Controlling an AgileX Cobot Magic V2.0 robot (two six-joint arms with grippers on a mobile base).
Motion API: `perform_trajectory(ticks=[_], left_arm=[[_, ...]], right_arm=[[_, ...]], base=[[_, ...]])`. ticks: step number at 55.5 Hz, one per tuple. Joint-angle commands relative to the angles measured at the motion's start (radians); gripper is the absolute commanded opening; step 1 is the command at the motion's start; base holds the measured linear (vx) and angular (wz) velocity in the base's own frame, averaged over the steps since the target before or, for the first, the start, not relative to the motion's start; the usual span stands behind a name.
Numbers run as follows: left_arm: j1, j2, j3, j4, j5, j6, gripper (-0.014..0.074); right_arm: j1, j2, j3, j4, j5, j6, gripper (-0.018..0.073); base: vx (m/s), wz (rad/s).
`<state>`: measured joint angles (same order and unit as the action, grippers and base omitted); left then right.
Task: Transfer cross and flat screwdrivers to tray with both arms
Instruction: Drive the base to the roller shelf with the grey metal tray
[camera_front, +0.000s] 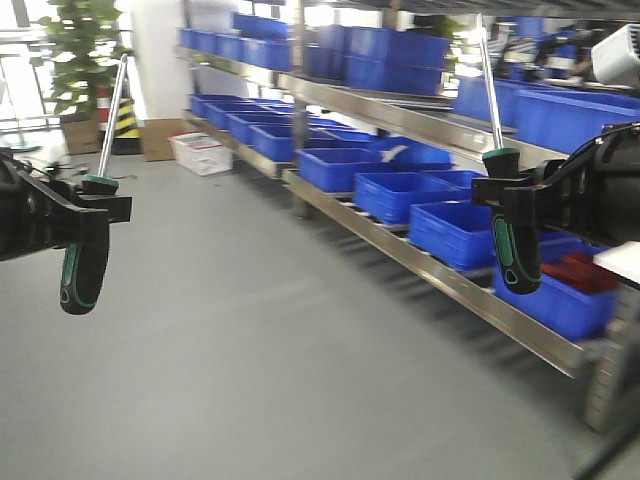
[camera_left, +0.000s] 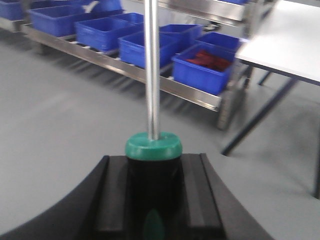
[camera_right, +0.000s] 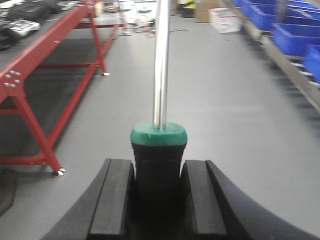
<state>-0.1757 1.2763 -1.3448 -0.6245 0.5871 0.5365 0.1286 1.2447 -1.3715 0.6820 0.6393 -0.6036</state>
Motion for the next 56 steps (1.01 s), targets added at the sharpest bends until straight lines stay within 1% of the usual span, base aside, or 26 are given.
perform_trajectory(ticks=[1,29,42,56], left_arm=[[-0.004,-0.035,-0.037,-0.036,-0.07,-0.007,0.0003],[-0.004,-0.035,-0.037,-0.036,-0.07,-0.007,0.0003],[-0.004,-0.035,-0.037,-0.036,-0.069,-0.007,0.0003],[-0.004,-0.035,-0.037,-0.036,-0.07,-0.007,0.0003]], right_arm=[[-0.002,-0.025,-0.036,0.039,-0.068,-0.005,-0.0007],[-0.002,-0.025,-0.036,0.039,-0.069,-0.005,-0.0007],[-0.002,-0.025,-0.036,0.039,-0.069,-0.005,-0.0007],[-0.002,-0.025,-0.036,0.039,-0.069,-0.005,-0.0007]], base=[[0.58,0.62],[0.58,0.53],[0.59,0.32],[0.58,0.17]])
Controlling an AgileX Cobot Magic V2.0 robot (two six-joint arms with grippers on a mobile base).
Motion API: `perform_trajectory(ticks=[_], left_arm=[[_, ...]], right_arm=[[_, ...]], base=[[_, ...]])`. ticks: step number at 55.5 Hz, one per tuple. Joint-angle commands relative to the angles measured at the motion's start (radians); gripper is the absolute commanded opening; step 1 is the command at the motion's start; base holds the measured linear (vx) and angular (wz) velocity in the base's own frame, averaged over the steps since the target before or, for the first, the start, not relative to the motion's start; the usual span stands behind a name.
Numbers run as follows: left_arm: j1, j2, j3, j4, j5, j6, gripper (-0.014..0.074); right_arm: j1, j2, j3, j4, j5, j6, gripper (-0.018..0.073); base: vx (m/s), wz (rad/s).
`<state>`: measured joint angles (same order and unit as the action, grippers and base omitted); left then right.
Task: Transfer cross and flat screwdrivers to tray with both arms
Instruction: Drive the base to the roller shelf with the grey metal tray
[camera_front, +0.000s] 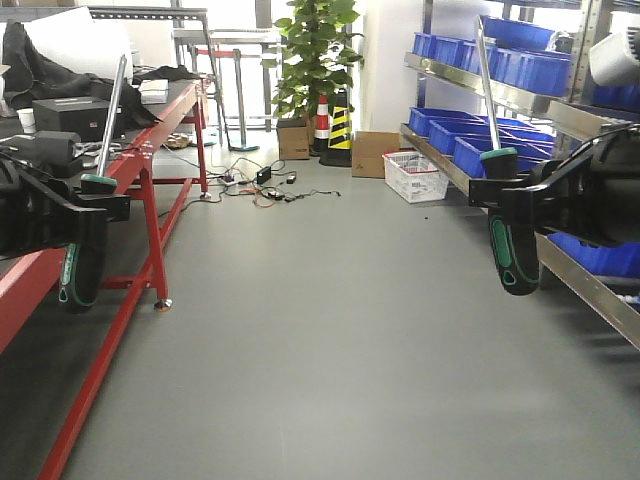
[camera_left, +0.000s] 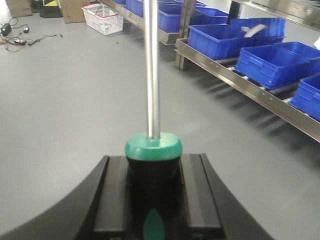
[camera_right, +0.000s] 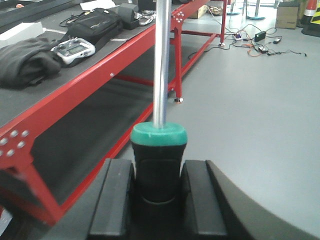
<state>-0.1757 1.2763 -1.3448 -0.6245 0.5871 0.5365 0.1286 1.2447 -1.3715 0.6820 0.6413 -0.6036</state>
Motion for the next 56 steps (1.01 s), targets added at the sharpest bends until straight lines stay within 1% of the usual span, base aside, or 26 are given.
perform_trajectory(ticks=[1,18,31,43,56], left_arm=[[-0.004,-0.035,-0.037,-0.036,-0.07,-0.007,0.0003],[-0.004,-0.035,-0.037,-0.036,-0.07,-0.007,0.0003],[-0.004,-0.035,-0.037,-0.036,-0.07,-0.007,0.0003],[-0.004,-0.035,-0.037,-0.036,-0.07,-0.007,0.0003],[-0.004,-0.035,-0.037,-0.036,-0.07,-0.007,0.0003]], right_arm=[[-0.002,-0.025,-0.036,0.039,-0.071,-0.005,-0.0007],[-0.002,-0.025,-0.036,0.039,-0.071,-0.005,-0.0007],[-0.002,-0.025,-0.036,0.039,-0.071,-0.005,-0.0007],[-0.002,-0.025,-0.036,0.039,-0.071,-0.005,-0.0007],[-0.002,-0.025,-0.036,0.039,-0.071,-0.005,-0.0007]], base=[[0.58,0.09],[0.58,0.04],[0.55,-0.14],[0.53,-0.36],[0.52,-0.59]])
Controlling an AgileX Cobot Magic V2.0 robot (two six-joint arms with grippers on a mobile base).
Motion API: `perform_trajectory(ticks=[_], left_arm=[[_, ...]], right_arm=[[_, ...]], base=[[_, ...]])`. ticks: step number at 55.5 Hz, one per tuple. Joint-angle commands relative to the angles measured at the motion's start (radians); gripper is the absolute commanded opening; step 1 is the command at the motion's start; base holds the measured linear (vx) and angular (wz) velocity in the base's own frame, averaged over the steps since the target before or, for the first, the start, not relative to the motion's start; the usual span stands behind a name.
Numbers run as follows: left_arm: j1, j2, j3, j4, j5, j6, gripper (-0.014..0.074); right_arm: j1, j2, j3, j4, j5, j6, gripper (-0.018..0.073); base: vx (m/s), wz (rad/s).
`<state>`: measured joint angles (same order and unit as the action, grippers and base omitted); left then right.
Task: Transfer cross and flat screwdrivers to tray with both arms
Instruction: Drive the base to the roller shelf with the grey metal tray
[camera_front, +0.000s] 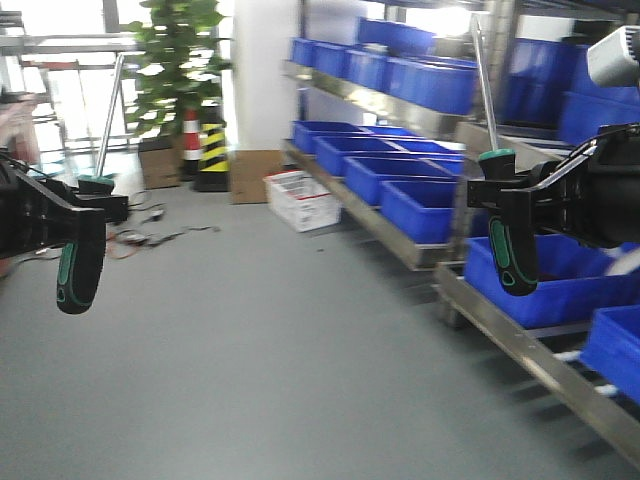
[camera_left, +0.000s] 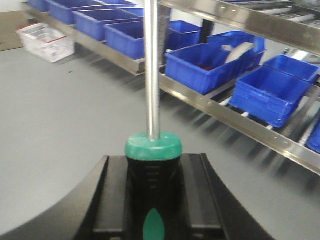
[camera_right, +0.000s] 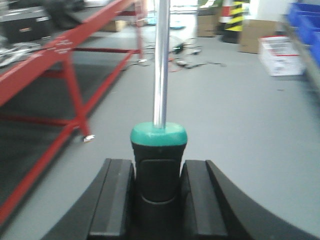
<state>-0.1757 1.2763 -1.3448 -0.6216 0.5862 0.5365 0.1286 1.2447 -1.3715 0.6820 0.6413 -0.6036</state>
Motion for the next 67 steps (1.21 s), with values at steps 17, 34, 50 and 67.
perform_trajectory(ticks=[17,34,50,67], left_arm=[[-0.004,-0.035,-0.037,-0.039,-0.073,-0.007,0.0003],[-0.004,-0.035,-0.037,-0.039,-0.073,-0.007,0.0003],[-0.004,-0.035,-0.037,-0.039,-0.073,-0.007,0.0003],[-0.004,-0.035,-0.037,-0.039,-0.073,-0.007,0.0003]], right_arm=[[-0.002,-0.025,-0.036,0.039,-0.071,-0.005,-0.0007],[-0.002,-0.025,-0.036,0.039,-0.071,-0.005,-0.0007],[-0.002,-0.025,-0.036,0.039,-0.071,-0.005,-0.0007],[-0.002,-0.025,-0.036,0.039,-0.071,-0.005,-0.0007]], base=[[0.49,-0.81],[0.46,-0.81],[0.43,-0.74],[0.39,-0.64]])
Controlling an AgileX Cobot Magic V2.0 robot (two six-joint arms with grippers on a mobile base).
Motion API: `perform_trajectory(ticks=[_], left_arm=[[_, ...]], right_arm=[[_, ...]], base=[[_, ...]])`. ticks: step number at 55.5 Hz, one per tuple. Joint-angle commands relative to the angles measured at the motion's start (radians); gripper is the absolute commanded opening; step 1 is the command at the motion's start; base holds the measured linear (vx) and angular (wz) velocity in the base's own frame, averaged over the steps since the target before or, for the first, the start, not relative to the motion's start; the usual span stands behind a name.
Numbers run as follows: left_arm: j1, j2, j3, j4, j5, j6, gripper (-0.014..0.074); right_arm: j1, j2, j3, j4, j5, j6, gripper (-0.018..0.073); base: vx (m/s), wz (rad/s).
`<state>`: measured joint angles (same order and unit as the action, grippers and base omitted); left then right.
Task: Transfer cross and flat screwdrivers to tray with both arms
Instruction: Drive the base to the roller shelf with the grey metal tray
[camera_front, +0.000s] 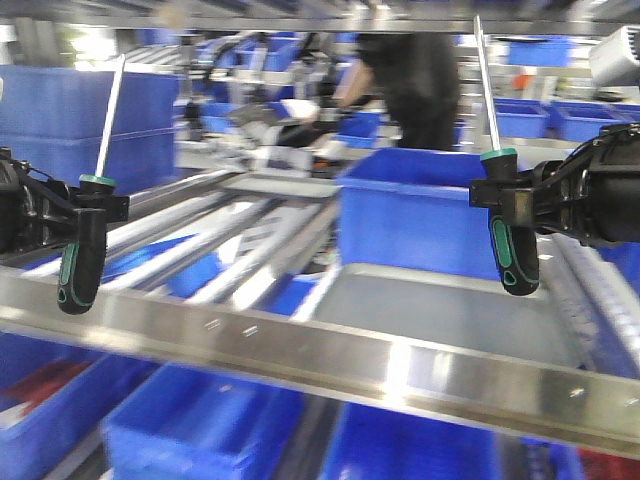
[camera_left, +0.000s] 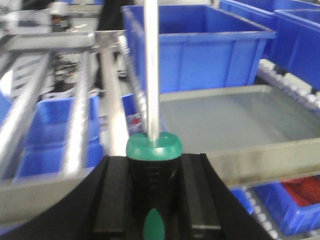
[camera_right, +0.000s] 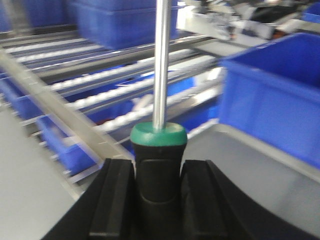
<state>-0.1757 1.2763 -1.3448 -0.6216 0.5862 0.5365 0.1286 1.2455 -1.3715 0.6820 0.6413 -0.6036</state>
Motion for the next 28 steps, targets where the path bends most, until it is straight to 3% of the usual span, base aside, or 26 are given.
perform_trajectory(ticks=[1,15,28], left_arm=[[-0.004,-0.035,-0.037,-0.039,-0.073,-0.007,0.0003],[-0.004,-0.035,-0.037,-0.039,-0.073,-0.007,0.0003],[-0.004,-0.035,-0.037,-0.039,-0.073,-0.007,0.0003]], right_arm=[[-0.002,-0.026,-0.036,0.039,-0.071,-0.005,-0.0007],[-0.002,-0.026,-0.036,0.039,-0.071,-0.005,-0.0007],[-0.002,-0.026,-0.036,0.039,-0.067,-0.005,-0.0007]], base=[[0.37,-0.56],[0.35,-0.47],[0.31,-0.24]])
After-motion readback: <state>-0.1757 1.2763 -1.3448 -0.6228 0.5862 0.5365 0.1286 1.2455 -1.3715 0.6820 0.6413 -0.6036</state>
